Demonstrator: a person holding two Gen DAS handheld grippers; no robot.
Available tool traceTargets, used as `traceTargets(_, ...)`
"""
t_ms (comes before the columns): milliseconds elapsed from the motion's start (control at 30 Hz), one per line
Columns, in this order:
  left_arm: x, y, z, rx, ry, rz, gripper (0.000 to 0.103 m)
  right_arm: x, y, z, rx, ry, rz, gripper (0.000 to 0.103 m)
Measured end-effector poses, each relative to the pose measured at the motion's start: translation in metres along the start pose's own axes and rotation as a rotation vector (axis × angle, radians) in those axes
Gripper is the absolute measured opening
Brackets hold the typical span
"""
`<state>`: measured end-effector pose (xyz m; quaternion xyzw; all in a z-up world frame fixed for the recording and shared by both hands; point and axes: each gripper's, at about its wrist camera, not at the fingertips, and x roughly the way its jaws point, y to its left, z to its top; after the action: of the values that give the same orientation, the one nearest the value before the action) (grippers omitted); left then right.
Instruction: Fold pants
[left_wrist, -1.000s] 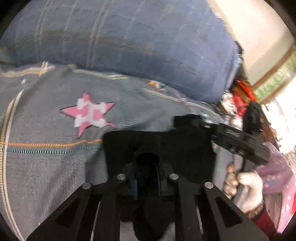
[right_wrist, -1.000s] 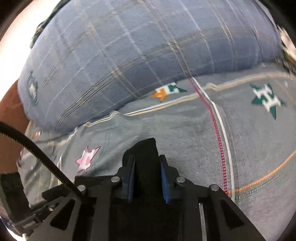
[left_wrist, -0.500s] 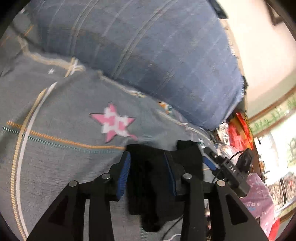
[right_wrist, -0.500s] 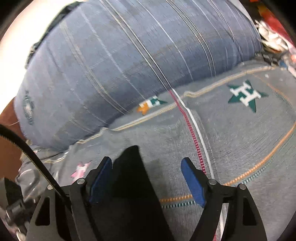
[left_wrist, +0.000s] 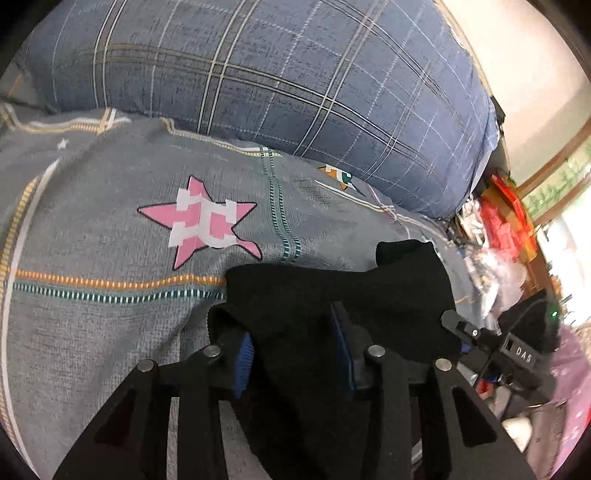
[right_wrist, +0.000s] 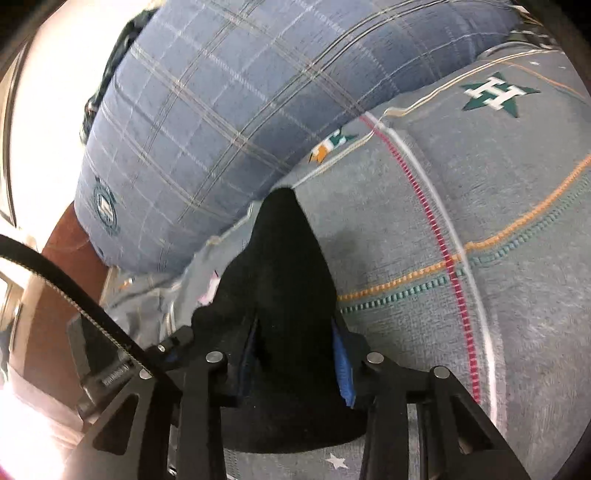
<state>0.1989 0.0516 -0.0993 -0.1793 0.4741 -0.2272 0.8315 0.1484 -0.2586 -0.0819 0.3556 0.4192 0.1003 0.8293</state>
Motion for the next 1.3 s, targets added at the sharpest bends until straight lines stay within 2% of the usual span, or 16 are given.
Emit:
traceTargets(33, 0.001, -0.002, 0.0, 0.014, -0.001, 0.012, 0.037, 0.0, -0.001, -0.001, -0.003, -0.008, -0.038, 0.04)
traceTargets(67, 0.001, -0.003, 0.0, 0.019, 0.002, 0.018, 0.037, 0.002, -0.003, -0.003, -0.014, -0.008, -0.094, 0.056)
traceTargets(133, -0.006, -0.004, 0.003, 0.007, 0.015, 0.003, 0.037, 0.003, -0.005, -0.006, -0.03, -0.022, -0.172, 0.073)
traceTargets(200, -0.022, -0.005, 0.004, -0.004, -0.001, -0.009, 0.037, -0.009, 0.002, -0.007, -0.04, -0.064, -0.19, 0.073)
traceTargets(267, -0.043, -0.011, 0.003, 0.006, -0.046, -0.017, 0.038, -0.028, 0.021, -0.008, -0.101, -0.154, -0.205, 0.073)
traceTargets(367, -0.059, -0.02, 0.0, 0.008, -0.089, -0.054, 0.04, -0.047, 0.051, -0.006, -0.2, -0.228, -0.137, 0.073)
traceTargets(400, -0.057, -0.02, -0.002, -0.005, -0.085, -0.077, 0.04, -0.045, 0.058, -0.002, -0.214, -0.211, -0.075, 0.073)
traceTargets(467, -0.046, -0.019, -0.003, -0.024, -0.062, -0.105, 0.042, -0.024, 0.067, 0.006, -0.195, -0.096, 0.073, 0.073)
traceTargets(533, -0.028, -0.015, -0.006, -0.04, -0.026, -0.086, 0.042, 0.009, 0.065, 0.014, -0.146, 0.034, 0.157, 0.073)
traceTargets(567, -0.02, -0.012, -0.008, -0.044, -0.011, -0.066, 0.042, 0.029, 0.061, 0.018, -0.124, 0.087, 0.142, 0.072)
traceTargets(633, -0.005, -0.001, -0.014, -0.069, 0.019, -0.059, 0.041, 0.059, 0.05, 0.028, -0.104, 0.099, 0.065, 0.07)
traceTargets(700, -0.004, 0.005, -0.016, -0.086, 0.0, -0.103, 0.041, 0.068, 0.048, 0.039, -0.108, 0.063, 0.068, 0.066)
traceTargets(900, -0.018, 0.005, -0.013, -0.099, 0.004, -0.106, 0.041, 0.068, 0.044, 0.054, -0.016, -0.009, 0.052, 0.066)
traceTargets(967, -0.029, 0.009, -0.014, -0.108, -0.009, -0.089, 0.042, 0.053, 0.041, 0.052, 0.026, -0.048, 0.075, 0.069)
traceTargets(1100, -0.06, 0.015, -0.017, -0.129, -0.056, -0.005, 0.045, 0.006, 0.035, 0.035, 0.029, -0.126, 0.048, 0.074)
traceTargets(1300, -0.111, -0.02, -0.047, 0.002, -0.175, 0.112, 0.05, -0.06, 0.046, -0.029, -0.079, -0.2, -0.056, 0.078)
